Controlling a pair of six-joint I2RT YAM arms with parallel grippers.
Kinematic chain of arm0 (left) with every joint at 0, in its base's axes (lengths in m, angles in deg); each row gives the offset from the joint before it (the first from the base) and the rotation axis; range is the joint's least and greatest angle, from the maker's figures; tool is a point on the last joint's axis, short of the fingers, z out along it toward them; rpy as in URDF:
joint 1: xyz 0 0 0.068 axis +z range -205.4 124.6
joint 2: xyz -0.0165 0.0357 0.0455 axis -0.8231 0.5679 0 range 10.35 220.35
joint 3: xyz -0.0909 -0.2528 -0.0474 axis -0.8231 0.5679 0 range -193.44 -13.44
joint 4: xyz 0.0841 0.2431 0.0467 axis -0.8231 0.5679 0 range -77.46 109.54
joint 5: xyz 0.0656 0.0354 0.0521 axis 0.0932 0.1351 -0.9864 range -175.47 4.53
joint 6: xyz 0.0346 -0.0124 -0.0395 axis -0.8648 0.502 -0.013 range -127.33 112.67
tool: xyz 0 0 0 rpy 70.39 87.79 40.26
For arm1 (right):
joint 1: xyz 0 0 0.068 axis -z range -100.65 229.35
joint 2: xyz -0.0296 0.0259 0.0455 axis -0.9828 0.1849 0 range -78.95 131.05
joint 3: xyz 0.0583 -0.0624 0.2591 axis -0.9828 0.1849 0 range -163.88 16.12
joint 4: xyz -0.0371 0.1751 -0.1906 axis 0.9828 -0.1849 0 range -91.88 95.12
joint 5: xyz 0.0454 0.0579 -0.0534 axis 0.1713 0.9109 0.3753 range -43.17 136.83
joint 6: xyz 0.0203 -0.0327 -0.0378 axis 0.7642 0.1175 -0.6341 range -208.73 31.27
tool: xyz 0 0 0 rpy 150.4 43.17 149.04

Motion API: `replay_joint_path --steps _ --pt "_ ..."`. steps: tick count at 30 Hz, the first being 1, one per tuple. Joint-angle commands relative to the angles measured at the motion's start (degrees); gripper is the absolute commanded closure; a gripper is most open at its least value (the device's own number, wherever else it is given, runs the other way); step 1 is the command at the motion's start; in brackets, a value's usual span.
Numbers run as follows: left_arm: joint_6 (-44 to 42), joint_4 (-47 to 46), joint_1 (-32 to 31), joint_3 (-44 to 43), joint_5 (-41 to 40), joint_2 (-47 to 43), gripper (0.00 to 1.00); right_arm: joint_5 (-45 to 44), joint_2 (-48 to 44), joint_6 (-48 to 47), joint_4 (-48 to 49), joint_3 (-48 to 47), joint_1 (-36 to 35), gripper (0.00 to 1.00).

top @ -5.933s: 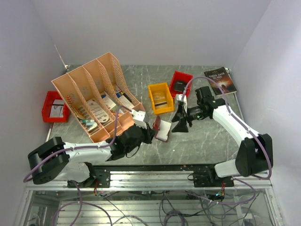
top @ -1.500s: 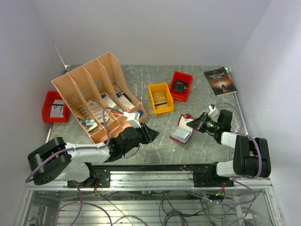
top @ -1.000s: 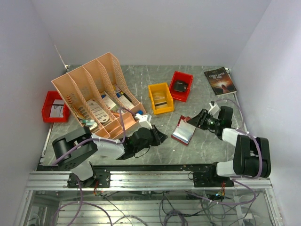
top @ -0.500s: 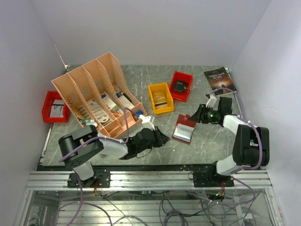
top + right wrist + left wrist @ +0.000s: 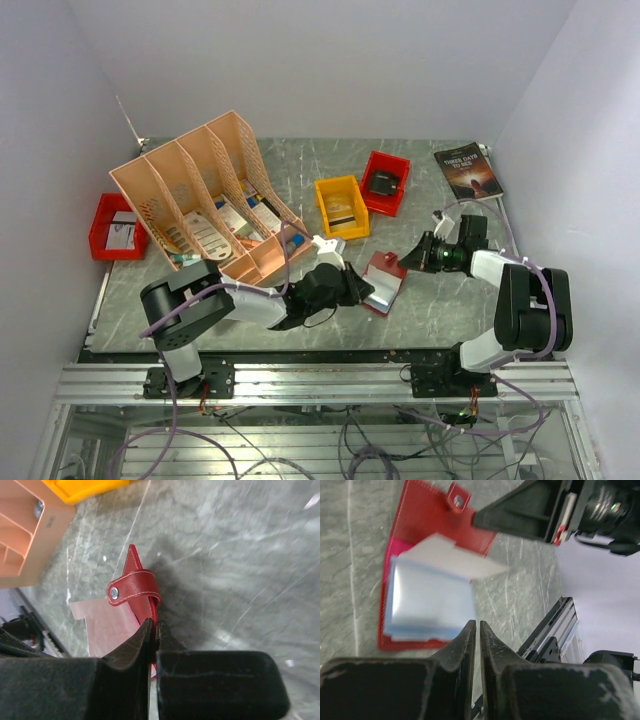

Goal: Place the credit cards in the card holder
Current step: Open the card holder at the center of the board.

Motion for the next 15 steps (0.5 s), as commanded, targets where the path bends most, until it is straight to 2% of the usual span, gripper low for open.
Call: replay_joint_path --steps 1,5,11,15 --pt "-3.7 4.7 0.9 -4.6 -1.0 1.0 0.81 6.5 0.8 11.0 8.1 4.4 -0.4 1.00" --pt "-4.1 9.3 2.0 -8.4 -0.4 3.8 0.81 8.9 2.3 14.9 11.4 5.6 -0.5 1.00" --pt "-4.5 14.7 2.5 -12.1 -0.5 7.0 0.82 10.1 3.9 15.6 11.9 5.6 -0.7 1.00" --pt "-5.4 14.3 2.5 -11.8 -1.9 5.7 0.81 9.5 5.3 14.4 10.6 4.9 -0.7 1.00"
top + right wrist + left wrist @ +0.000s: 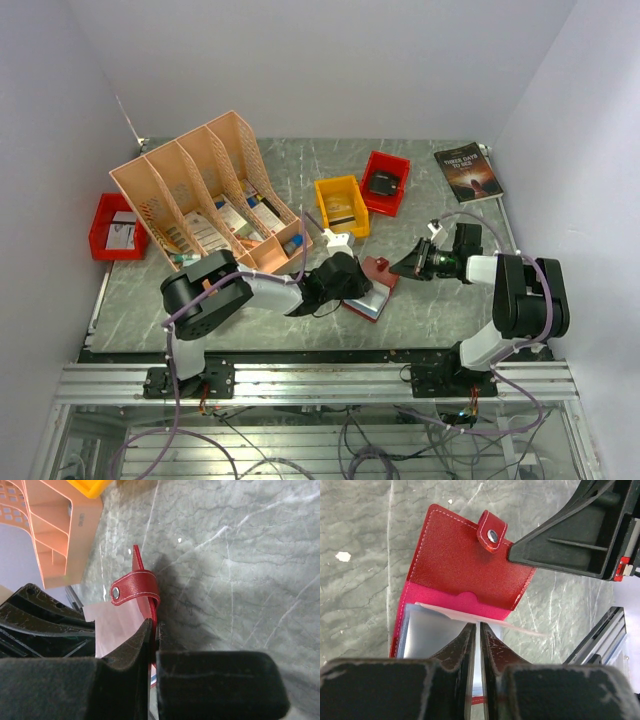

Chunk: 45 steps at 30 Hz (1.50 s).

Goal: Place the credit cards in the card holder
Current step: Open the card holder at the center of the board.

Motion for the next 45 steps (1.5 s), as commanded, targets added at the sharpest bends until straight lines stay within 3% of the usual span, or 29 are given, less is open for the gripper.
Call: replay_joint_path --steps 1,10,18,25,30,36,45 --pt "-2.4 1.6 0.1 -1.0 -2.1 -1.9 0.80 0.8 1.5 0.0 0.2 -0.8 -0.3 1.00" --pt "-4.6 4.3 3.0 -4.2 1.1 2.1 0.78 3.4 0.0 -0.7 1.0 0.0 -2.0 1.00" --pt "-8.1 7.1 4.9 -7.5 1.3 3.3 0.78 5.0 0.0 -8.6 -5.6 -4.2 -2.8 0.85" --pt "-9.0 7.0 5.7 -9.0 5.0 6.3 0.79 5.7 -3.6 -19.8 -14.5 -9.2 -2.6 0.52" --pt "-9.9 7.1 5.8 -9.1 5.5 6.4 0.79 6.5 -2.6 -26.8 -19.1 -10.7 -2.7 0.38" --pt "-11.1 6.2 6.2 -8.2 6.2 5.4 0.79 3.1 2.7 -33.8 -26.7 -16.2 -2.9 0.31" --pt "-14.1 2.5 6.2 -6.3 8.3 2.7 0.76 -3.0 4.2 -38.2 -30.5 -19.8 -7.1 0.34"
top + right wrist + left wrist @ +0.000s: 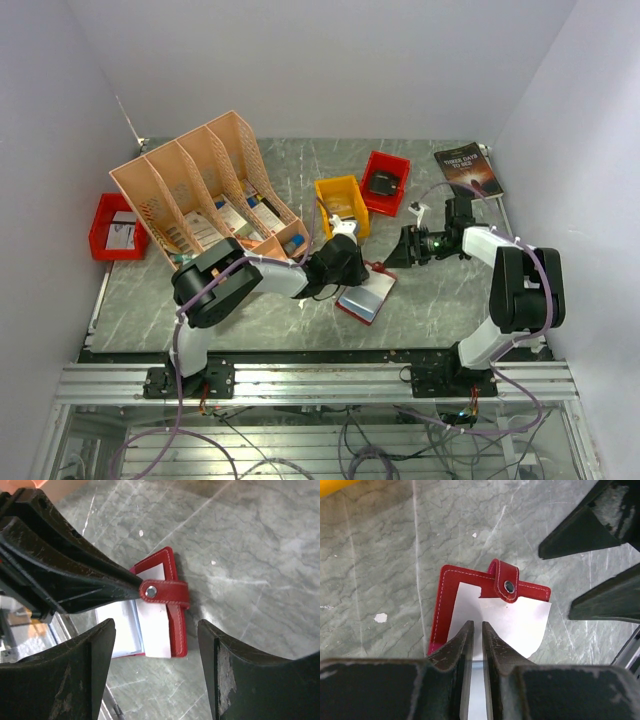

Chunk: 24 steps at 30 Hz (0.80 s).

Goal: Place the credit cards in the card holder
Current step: Open the card holder at the center of the board.

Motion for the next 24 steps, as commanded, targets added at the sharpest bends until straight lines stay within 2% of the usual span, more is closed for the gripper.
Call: replay_joint_path --steps 1,5,9,15,20,24 --pt "-2.9 -3.1 0.3 0.7 2.0 -3.2 0.76 -4.5 2.0 -6.5 -5.4 -4.2 -4.2 0.36" --pt "-3.5 -2.8 0.2 0.7 2.3 -4.3 0.76 -8.1 3.7 -9.8 -8.2 -6.1 -7.2 0.41" --pt "-3.6 -3.2 0.3 1.3 2.7 -4.6 0.75 -11.1 3.2 -10.5 -8.4 -6.0 -7.4 0.42" --pt "-3.8 -3.2 0.3 1.0 3.6 -4.1 0.75 -9.3 4.5 -14.1 -11.7 -7.4 -8.9 0.46" --pt "-4.1 -1.1 0.4 -1.2 4.5 -2.3 0.75 -7.2 8.8 -17.3 -15.7 -10.4 -12.0 0.58" --pt "-4.4 -0.1 0.5 -1.6 4.2 -2.2 0.76 -6.5 9.2 -17.4 -16.0 -10.8 -11.9 0.75"
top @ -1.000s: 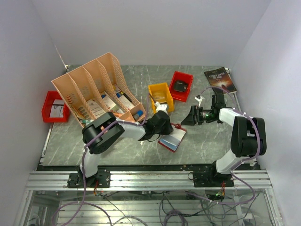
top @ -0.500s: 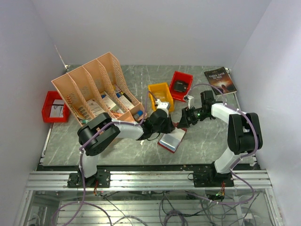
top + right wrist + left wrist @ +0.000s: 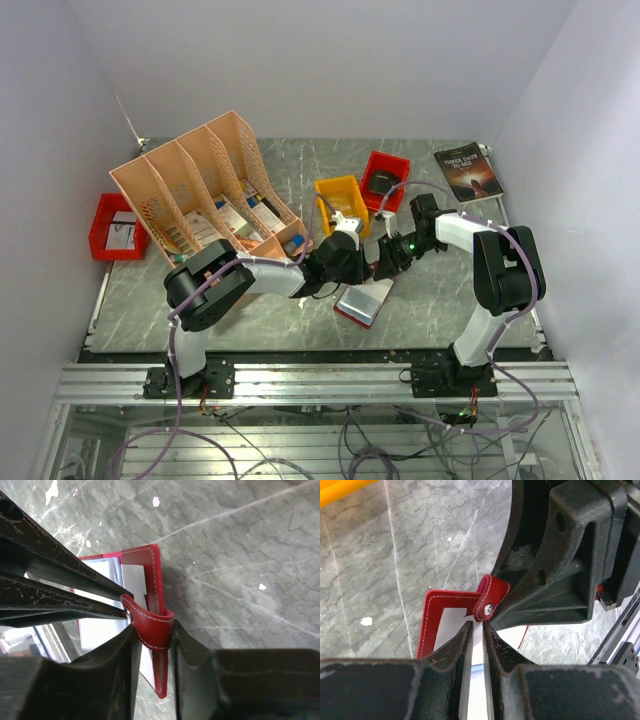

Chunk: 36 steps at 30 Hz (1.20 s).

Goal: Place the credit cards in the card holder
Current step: Open the card holder at the center of the board.

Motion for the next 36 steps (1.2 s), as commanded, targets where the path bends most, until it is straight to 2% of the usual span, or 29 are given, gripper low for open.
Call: replay_joint_path --steps 1,3,7,10,14,18,19,21,23,28,36 --pt "-1.4 0.6 0.5 -2.2 1.2 0.8 0.76 2.1 0.6 -1.9 -2.8 -1.5 0.1 0.83" --pt "-1.7 1.2 0.6 -2.2 0.8 -0.1 0.76 3.2 1.1 -2.0 -3.3 -2.0 0.2 1.00" --pt "-2.8 2.6 0.6 -1.0 -1.3 -6.7 0.75 8.0 1.3 -0.8 -3.2 -2.0 2.6 1.00" --pt "-1.4 1.4 0.6 3.1 -3.4 -12.5 0.74 13.7 0.6 2.1 -1.2 -0.6 6.3 1.00" --pt "5.2 -6.6 0.6 12.1 -4.1 -19.6 0.72 18.9 -0.5 8.1 3.5 3.4 11.2 1.00" --pt "15.3 -17.9 0.5 21.7 -3.5 -23.4 0.71 18.5 -2.5 14.3 10.2 6.1 12.5 1.00" --pt "18.7 -20.9 0.1 24.7 -3.7 -23.8 0.69 18.3 -3.1 15.9 11.8 6.8 12.5 1.00" --pt "22.5 -26.7 -0.7 27.9 -4.5 -23.3 0.54 18.2 -3.6 18.7 14.3 7.9 12.5 1.00" --pt "24.9 -28.7 -2.1 29.5 -6.6 -22.7 0.48 18.5 -3.4 19.8 15.1 8.3 12.6 1.00" --pt "28.9 -26.4 -5.5 29.3 -12.3 -20.2 0.46 19.5 -1.7 21.0 15.5 8.4 13.7 1.00" --pt "32.4 -23.7 -8.3 25.3 -17.0 -13.2 0.46 20.1 -0.5 20.5 14.7 8.1 14.3 1.00"
